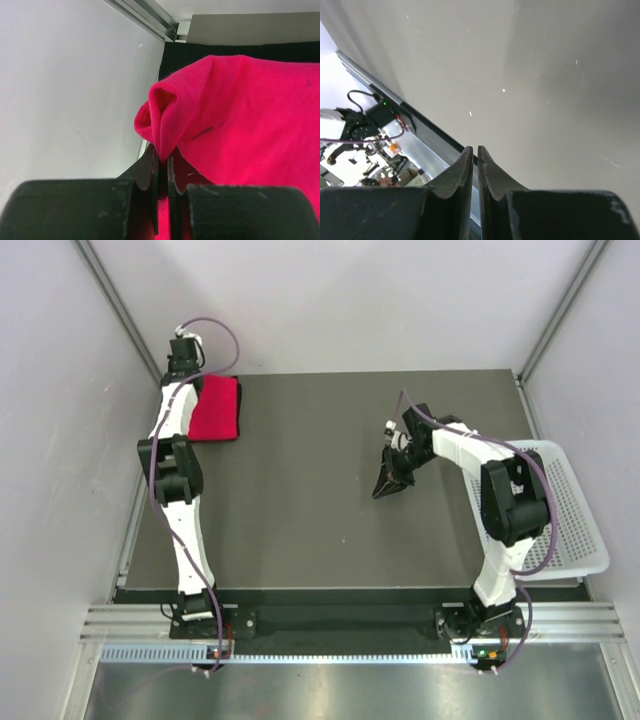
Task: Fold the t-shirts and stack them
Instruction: Neatly place the folded tshirt to the corner
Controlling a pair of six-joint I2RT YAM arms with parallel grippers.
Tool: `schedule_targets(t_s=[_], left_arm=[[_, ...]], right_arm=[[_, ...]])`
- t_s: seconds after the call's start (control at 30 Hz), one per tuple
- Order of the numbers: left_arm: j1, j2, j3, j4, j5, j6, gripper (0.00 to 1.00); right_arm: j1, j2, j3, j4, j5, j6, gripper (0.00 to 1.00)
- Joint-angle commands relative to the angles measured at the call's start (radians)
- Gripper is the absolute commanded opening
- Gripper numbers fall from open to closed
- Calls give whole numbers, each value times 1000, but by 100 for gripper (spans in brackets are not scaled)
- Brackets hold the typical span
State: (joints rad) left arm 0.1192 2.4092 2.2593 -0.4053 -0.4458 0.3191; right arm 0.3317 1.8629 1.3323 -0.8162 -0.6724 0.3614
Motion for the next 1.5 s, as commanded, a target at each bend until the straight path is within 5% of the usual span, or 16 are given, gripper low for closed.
schedule_targets(t_s=[0.0,0.2,0.4,0.5,0.9,1.2,1.33,1.47], left_arm=[[26,30,59,76,25,-43,0],[62,99,83,95,35,-67,1],[94,137,134,115,78,-97,42],[96,122,144,122,91,-115,54],[71,-70,100,46,134,-190,64],[-71,-473,-361,49,412,-419,63],[-325,-625,-486,-55,441,-413,63],[-444,-864,-746,-40,604,-590,66]], right_arm=[[20,37,99,-4,17,34,9],[44,94,176,-21,39,66,9],[72,143,248,-31,54,86,9],[84,142,268,-31,63,90,9],[82,-4,186,20,105,62,9],[84,-284,-74,101,140,56,10],[81,-485,-256,169,162,68,10],[84,-652,-384,258,198,96,11]])
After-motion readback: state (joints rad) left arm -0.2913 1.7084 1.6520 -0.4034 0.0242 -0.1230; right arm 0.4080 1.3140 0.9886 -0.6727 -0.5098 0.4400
